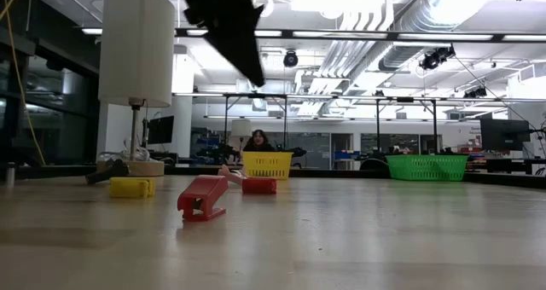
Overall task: Pick and place Stapler, Stapler remover, tape
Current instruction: Put the black staple remover into the green bin
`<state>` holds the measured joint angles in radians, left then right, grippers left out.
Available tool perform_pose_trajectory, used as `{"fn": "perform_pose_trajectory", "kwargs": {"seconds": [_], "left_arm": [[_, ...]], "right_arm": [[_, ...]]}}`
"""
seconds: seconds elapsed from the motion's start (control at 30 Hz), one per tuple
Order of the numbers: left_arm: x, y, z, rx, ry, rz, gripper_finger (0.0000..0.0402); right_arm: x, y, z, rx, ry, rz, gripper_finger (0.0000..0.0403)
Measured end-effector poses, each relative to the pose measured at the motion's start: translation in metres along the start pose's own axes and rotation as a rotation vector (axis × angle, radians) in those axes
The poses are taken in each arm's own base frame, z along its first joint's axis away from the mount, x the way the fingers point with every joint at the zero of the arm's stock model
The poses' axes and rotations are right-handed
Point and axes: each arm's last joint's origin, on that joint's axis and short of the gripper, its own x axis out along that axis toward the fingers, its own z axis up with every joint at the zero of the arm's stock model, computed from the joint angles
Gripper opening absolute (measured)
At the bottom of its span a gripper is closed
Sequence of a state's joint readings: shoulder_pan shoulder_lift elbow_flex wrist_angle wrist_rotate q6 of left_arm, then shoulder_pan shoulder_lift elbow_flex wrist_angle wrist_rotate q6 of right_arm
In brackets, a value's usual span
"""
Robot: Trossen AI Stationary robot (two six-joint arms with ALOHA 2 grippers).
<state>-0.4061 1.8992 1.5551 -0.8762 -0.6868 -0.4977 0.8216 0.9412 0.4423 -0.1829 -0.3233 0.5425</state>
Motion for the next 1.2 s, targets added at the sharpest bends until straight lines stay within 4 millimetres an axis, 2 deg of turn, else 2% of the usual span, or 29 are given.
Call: {"fn": "perform_pose_trajectory", "kwargs": {"seconds": [0.13, 0.27, 0.4, 0.53, 0.7, 0.97, 1.2], "left_arm": [[0.0, 0.006, -0.009, 0.046, 0.064, 0.074, 0.0131], [0.002, 0.013, -0.017, 0.094, 0.051, 0.206, 0.0131], [0.003, 0.029, -0.029, 0.045, 0.058, 0.262, 0.0131], [0.014, 0.045, -0.054, -0.005, 0.095, 0.283, 0.0131], [0.019, 0.069, -0.085, -0.087, 0.109, 0.275, 0.0131], [0.003, 0.1, -0.123, -0.255, 0.062, 0.242, 0.0131], [-0.01, 0.118, -0.141, -0.375, 0.039, 0.204, 0.0131]], "right_arm": [[-0.018, -0.015, 0.005, 0.034, -0.113, -0.185, 0.0149], [-0.037, -0.034, 0.007, 0.021, -0.189, -0.409, 0.0149], [-0.055, -0.052, 0.012, 0.021, -0.27, -0.595, 0.0149], [-0.071, -0.069, 0.016, 0.054, -0.329, -0.745, 0.0149], [-0.085, -0.087, 0.016, 0.133, -0.367, -0.918, 0.0149], [-0.1, -0.099, 0.02, 0.16, -0.426, -1.04, 0.0165], [-0.1, -0.105, 0.019, 0.194, -0.418, -1.05, 0.0203]]}}
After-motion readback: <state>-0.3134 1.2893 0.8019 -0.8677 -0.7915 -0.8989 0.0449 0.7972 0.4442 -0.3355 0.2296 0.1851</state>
